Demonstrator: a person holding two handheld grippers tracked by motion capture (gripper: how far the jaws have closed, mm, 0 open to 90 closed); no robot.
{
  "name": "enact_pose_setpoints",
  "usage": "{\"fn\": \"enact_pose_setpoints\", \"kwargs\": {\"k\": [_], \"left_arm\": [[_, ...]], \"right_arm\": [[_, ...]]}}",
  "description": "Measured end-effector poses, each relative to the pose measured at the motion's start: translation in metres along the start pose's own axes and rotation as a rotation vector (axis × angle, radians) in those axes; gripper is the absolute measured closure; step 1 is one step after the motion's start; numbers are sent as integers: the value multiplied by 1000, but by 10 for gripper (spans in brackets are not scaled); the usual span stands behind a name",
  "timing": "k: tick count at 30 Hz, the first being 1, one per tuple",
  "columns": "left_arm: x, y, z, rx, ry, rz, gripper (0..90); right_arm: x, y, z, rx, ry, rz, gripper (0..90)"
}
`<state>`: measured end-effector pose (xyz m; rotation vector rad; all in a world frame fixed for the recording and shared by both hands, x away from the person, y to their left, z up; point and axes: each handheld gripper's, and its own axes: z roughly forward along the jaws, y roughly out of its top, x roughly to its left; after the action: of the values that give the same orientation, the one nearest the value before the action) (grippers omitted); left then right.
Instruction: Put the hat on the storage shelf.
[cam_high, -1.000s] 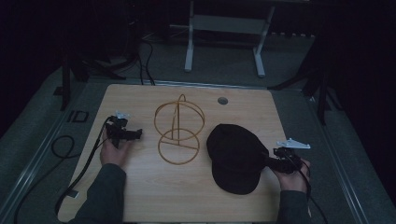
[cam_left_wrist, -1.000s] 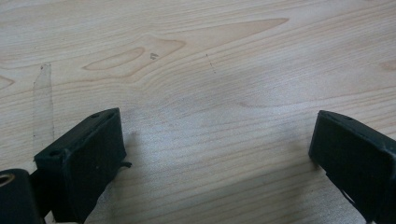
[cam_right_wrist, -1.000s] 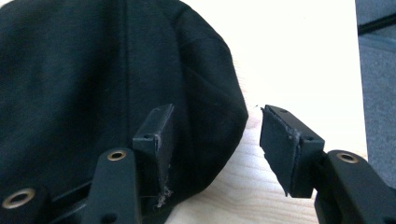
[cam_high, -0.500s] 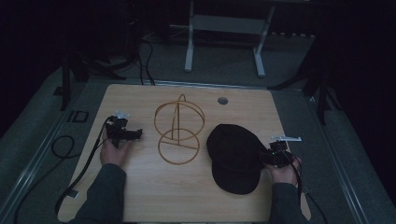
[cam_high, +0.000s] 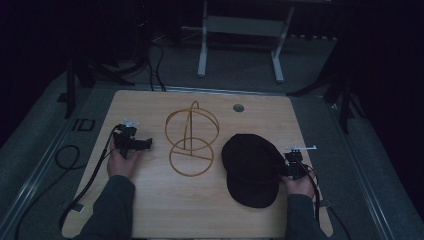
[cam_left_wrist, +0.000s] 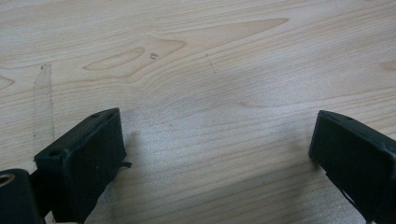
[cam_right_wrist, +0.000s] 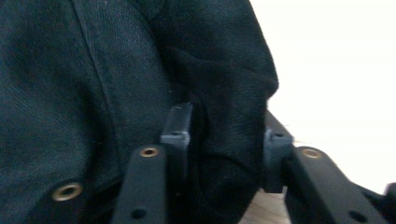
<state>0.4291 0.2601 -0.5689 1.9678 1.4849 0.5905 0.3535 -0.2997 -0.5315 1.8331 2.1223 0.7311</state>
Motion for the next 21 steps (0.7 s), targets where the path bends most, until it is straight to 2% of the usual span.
{"fn": "enact_pose_setpoints", "kwargs": {"k": [7,11,16,18,21], "left_arm": [[0,0,0,0,0,-1,30],[0,0,0,0,0,-1,30],[0,0,0,0,1,-1,30],[0,0,0,0,1,-1,30],[0,0,0,-1,1,-3,31]], "right_arm": [[-2,6,0,42,8,27,715],[-3,10,-1,60,7,102,740],[-3,13,-3,60,5,113,756],[-4,15,-3,64,19,125,763],[-8,19,-5,62,75,160,768]]}}
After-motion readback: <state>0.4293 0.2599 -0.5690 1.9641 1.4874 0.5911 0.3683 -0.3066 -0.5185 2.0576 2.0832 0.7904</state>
